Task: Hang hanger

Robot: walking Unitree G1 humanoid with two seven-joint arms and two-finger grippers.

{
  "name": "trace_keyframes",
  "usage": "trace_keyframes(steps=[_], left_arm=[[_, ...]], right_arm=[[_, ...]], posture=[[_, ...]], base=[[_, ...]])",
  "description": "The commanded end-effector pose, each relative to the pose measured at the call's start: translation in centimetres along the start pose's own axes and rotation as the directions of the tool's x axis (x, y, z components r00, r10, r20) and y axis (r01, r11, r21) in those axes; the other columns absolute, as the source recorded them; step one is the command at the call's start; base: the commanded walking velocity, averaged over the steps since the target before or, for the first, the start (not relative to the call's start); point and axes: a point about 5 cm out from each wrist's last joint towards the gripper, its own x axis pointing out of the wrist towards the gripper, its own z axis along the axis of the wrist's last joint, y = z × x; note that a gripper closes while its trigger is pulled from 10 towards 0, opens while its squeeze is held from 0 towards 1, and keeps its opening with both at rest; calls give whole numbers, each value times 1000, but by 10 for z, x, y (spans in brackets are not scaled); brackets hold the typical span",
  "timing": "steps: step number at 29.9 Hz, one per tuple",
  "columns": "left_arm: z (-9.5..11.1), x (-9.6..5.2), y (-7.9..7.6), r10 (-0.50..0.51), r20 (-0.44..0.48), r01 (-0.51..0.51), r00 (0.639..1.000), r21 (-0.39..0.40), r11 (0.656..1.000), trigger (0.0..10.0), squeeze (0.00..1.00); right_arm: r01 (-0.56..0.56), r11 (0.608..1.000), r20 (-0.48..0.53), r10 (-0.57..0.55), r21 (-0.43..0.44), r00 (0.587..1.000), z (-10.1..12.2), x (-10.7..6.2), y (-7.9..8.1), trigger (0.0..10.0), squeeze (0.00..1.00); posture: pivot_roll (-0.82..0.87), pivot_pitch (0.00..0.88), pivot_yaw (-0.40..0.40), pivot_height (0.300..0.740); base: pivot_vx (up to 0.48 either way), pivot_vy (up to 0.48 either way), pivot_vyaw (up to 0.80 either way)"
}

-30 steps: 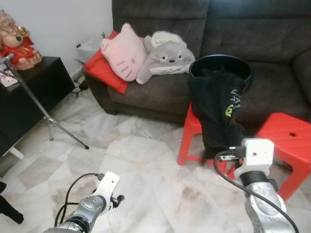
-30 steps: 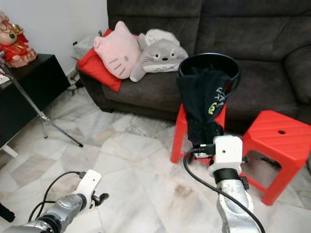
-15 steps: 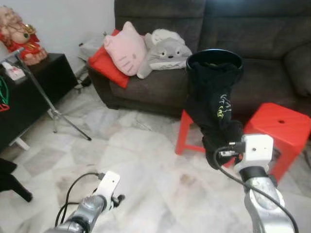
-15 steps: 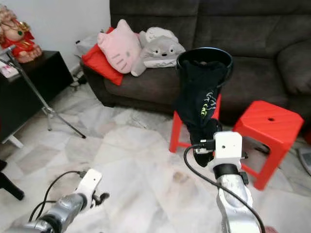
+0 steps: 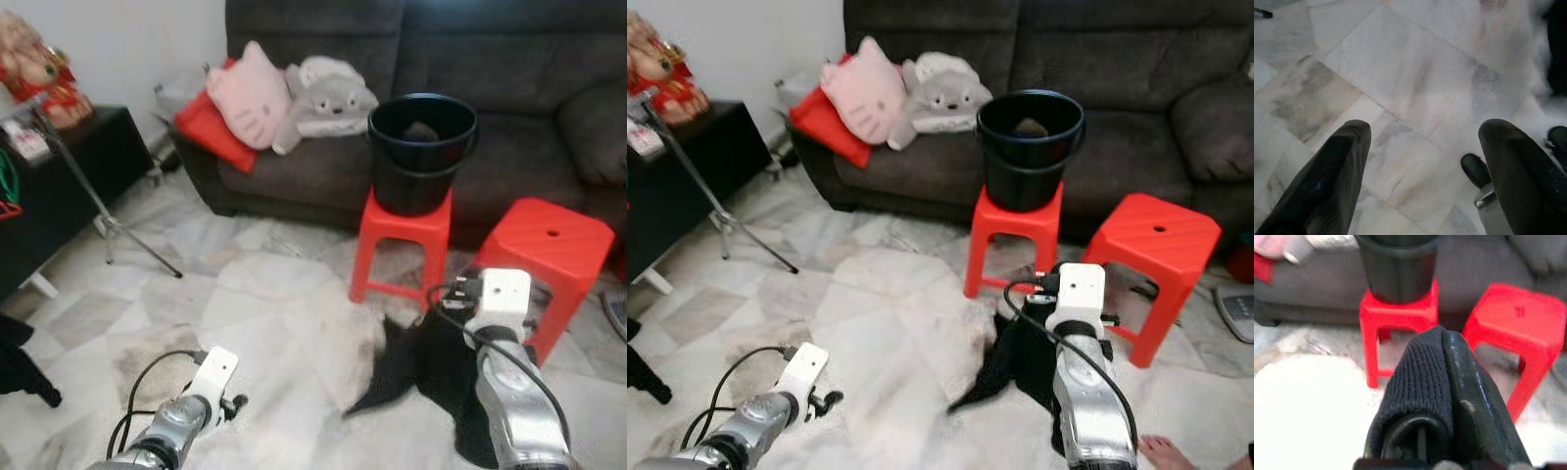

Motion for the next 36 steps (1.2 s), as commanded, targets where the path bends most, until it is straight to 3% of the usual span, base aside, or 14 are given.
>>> trace_keyframes(steps=[1, 6, 8, 10, 13, 17, 22, 33, 36], left_arm=[[-1, -1, 6, 18, -7, -18, 1000, -1, 1000, 10000, 0], [-2, -1, 6, 24, -6, -24, 1000, -8, 1000, 10000, 0], [-2, -1, 6, 25, -7, -25, 1000, -9, 1000, 10000, 0], [-2, -1, 6, 32, -7, -32, 999, -16, 999, 10000, 0], [-2, -1, 7, 39, -7, -39, 999, -25, 999, 10000, 0], [-2, -1, 7, 41, -7, -41, 999, -27, 999, 10000, 0], [-2, -1, 6, 57, 2, -57, 998, -56, 997, 10000, 0], [0, -1, 6, 53, 2, -53, 999, -53, 997, 10000, 0], [1, 0, 6, 53, 5, -53, 999, -55, 997, 10000, 0]], right_arm=[[19, 999, 10, -19, 31, 1000, 0, 5, -2, 10000, 0], [54, 998, -72, -51, 45, 996, -24, 16, -10, 10000, 0], [74, 997, -98, -73, 10, 993, -27, 18, -12, 10000, 0], [60, 994, -47, -55, 91, 997, -17, 22, -9, 10000, 0], [32, 999, -93, -31, 4, 995, -28, 20, -4, 10000, 0], [35, 999, -123, -34, 6, 992, -33, 22, -5, 10000, 0], [111, 992, -158, -100, 61, 982, -39, 23, -26, 10000, 0], [144, 986, -208, -124, 83, 970, -40, 24, -54, 10000, 0], [134, 988, -212, -116, 73, 970, -38, 25, -56, 10000, 0]], posture=[[-206, 0, 94, 740], [-185, 0, 87, 740], [-185, 0, 87, 740], [-168, 0, 82, 740], [-164, 0, 77, 740], [-152, 0, 68, 740], [-128, 0, 45, 740], [-136, 0, 49, 740], [-132, 0, 46, 740]], base=[[0, 0, 0], [0, 0, 0], [0, 0, 0], [0, 0, 0], [0, 0, 0], [0, 0, 0], [0, 0, 0], [0, 0, 0], [0, 0, 0]])
